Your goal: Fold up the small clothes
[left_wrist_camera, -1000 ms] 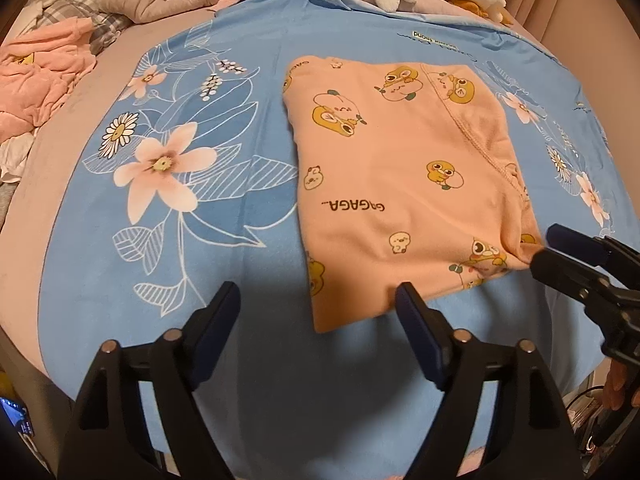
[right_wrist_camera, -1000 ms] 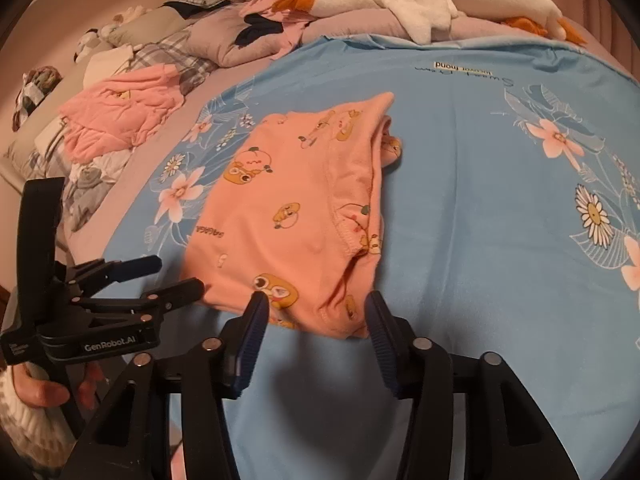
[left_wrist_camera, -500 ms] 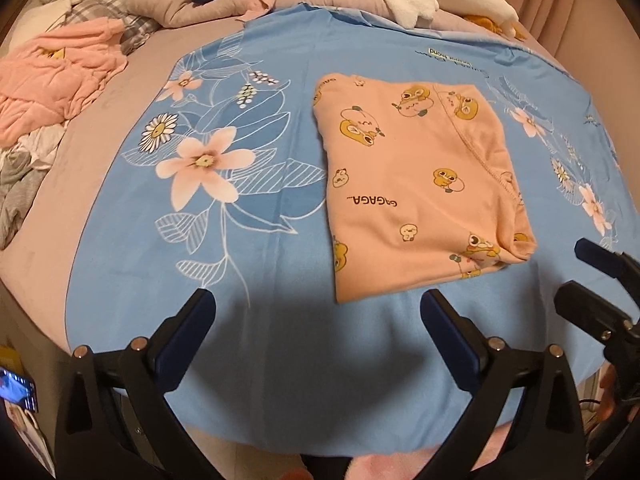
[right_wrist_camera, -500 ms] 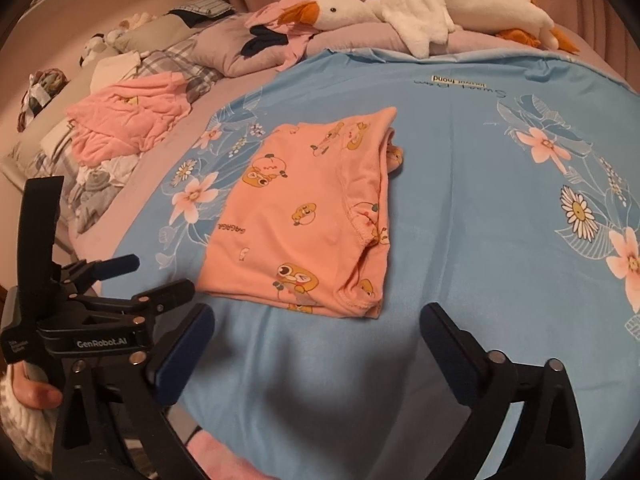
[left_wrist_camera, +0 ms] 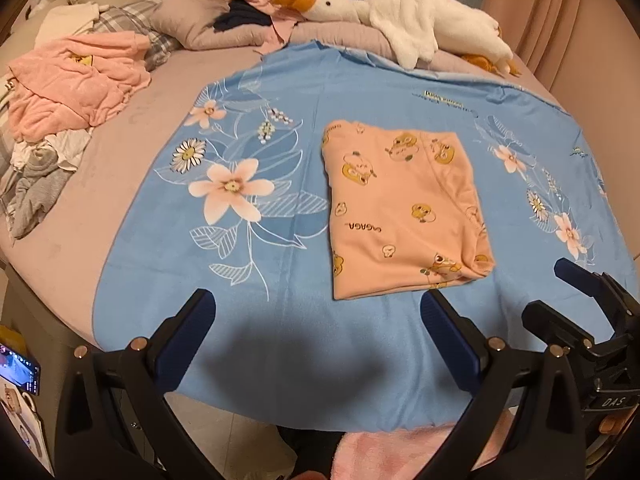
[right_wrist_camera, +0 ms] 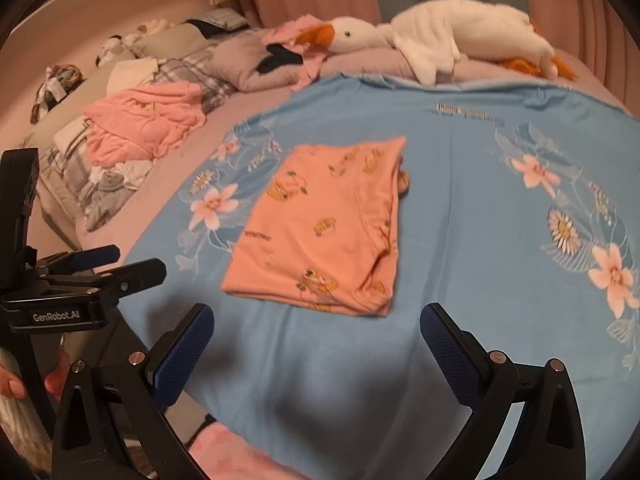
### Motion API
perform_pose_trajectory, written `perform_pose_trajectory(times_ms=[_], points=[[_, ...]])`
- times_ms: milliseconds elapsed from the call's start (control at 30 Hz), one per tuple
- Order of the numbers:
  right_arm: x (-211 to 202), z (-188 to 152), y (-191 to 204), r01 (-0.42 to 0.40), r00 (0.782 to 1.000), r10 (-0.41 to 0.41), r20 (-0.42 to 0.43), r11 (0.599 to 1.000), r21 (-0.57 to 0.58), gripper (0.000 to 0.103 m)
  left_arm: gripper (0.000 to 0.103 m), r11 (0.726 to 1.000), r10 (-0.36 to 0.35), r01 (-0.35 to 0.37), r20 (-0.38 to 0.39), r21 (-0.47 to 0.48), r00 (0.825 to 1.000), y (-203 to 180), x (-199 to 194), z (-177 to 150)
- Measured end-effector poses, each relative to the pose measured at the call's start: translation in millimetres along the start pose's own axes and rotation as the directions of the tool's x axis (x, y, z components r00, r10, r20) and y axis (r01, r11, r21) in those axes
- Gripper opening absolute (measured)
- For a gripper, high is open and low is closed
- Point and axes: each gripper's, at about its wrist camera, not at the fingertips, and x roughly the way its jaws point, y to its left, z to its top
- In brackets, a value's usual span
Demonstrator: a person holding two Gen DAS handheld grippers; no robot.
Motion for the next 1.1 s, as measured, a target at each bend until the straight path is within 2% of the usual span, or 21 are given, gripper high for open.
perform_pose_trajectory(times_ms=[167,1100], points=[[-11,3,7,0.006,0.999,-0.005,0.036,1.000,-0.023,0.102,0.102,1.000,0.012,-0.012,0.023,0.012,1.000,-4,-11,-1],[-15,5,7,0.014,0.999,-0.013,0.044,1.000,-0.019,0.102,0.102,0.999,0.000,0.000,0.017,0.040,1.000,-10,-12,-4]])
